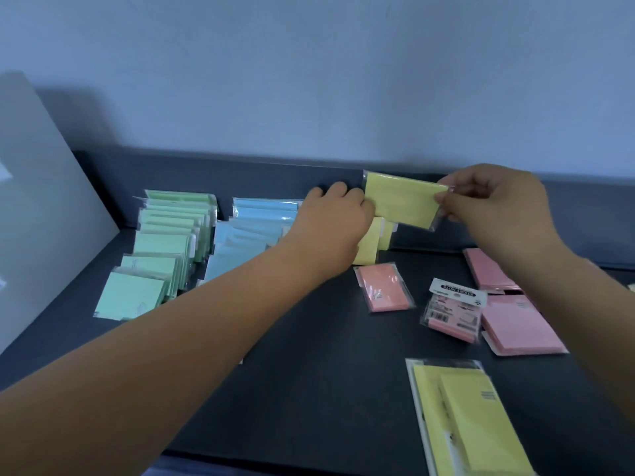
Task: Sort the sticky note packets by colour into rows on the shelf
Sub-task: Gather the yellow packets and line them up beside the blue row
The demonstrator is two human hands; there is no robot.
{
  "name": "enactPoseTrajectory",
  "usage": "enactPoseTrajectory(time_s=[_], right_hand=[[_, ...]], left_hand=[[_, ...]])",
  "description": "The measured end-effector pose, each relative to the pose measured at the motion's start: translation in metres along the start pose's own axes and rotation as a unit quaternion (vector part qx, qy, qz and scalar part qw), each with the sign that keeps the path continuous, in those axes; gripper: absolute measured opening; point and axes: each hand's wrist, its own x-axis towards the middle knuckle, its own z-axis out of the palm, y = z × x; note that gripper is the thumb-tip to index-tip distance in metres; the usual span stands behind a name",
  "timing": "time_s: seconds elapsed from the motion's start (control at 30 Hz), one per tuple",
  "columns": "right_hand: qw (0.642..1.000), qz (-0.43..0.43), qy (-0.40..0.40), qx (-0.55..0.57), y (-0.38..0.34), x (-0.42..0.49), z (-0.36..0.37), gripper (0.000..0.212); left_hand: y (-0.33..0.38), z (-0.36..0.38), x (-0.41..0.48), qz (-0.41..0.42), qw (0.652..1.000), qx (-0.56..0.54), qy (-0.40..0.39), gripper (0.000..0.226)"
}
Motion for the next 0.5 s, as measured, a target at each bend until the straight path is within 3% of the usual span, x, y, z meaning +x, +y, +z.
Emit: enactPoseTrajectory(time_s=[0.13,0.37,0.5], right_hand=[[0.999,0.015,-0.024,0.018,0.003,0.001,0.006,0.019],[0.996,0.007,-0.070,-0.051,0.013,0.004,0.024,0.014],[0.994,0.029,-0.080,-0.069,0.021,0.003,0.045,0.014]], left_hand=[[0.001,0.005,-0.005,-0.015,0.999,-0.042,0.003,0.031],[0.003,0.008,-0.009,-0.030,0.998,-0.057,-0.001,0.028],[0.005,0.010,-0.011,-0.133,0.988,-0.074,-0.023,0.029]])
